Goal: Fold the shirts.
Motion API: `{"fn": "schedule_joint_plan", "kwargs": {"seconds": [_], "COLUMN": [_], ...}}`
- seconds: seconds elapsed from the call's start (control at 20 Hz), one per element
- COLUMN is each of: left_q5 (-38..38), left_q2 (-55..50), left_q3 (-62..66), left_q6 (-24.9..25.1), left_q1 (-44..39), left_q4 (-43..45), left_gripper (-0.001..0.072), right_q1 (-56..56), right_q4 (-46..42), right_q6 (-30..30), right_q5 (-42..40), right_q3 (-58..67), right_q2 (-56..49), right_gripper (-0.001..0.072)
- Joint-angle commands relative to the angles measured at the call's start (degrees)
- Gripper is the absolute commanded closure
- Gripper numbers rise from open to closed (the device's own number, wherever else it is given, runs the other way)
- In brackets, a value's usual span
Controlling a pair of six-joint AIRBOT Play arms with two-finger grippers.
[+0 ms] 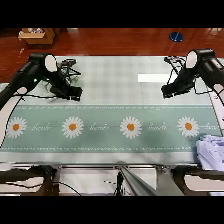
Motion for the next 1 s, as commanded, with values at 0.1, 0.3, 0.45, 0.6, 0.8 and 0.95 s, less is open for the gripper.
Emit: {"fn": "schedule_joint_plan", "kwargs": {"seconds": [0.1, 0.3, 0.45, 0.6, 0.8, 0.95], "left_q5": [3.8, 6.1, 14.8, 23.2, 29.0, 28.8], "left_q2": [-0.1, -0.2, -0.2, -0.2, -2.8, -8.2], "left_q3": [0.0, 0.0, 3.2, 7.2, 7.3, 7.3], "left_q6": [0.0, 1.2, 1.3, -3.6, -10.6, -10.5], "left_q1": [0.0, 0.0, 1.0, 5.3, 13.5, 16.5], "left_q4": [0.0, 0.1, 10.6, 18.6, 13.1, 7.5], "left_gripper": [0.0186, 0.0185, 0.01, 0.0007, 0.0007, 0.0007], "right_q1": [0.1, 0.1, 0.1, 0.1, 0.1, 0.1], "right_q4": [-0.3, 0.3, 0.4, -0.7, -0.7, -0.6], "right_q6": [0.0, 0.0, 0.0, 0.0, 0.0, 0.0], "right_q5": [-0.7, -1.5, -0.9, -2.1, -4.1, -4.3], "right_q3": [0.0, 0.0, 0.0, 0.0, 0.0, 0.0], "right_q2": [0.0, 0.0, 0.0, 0.0, 0.0, 0.0], "right_gripper": [0.0177, 0.0177, 0.0177, 0.0177, 0.0176, 0.0176]}}
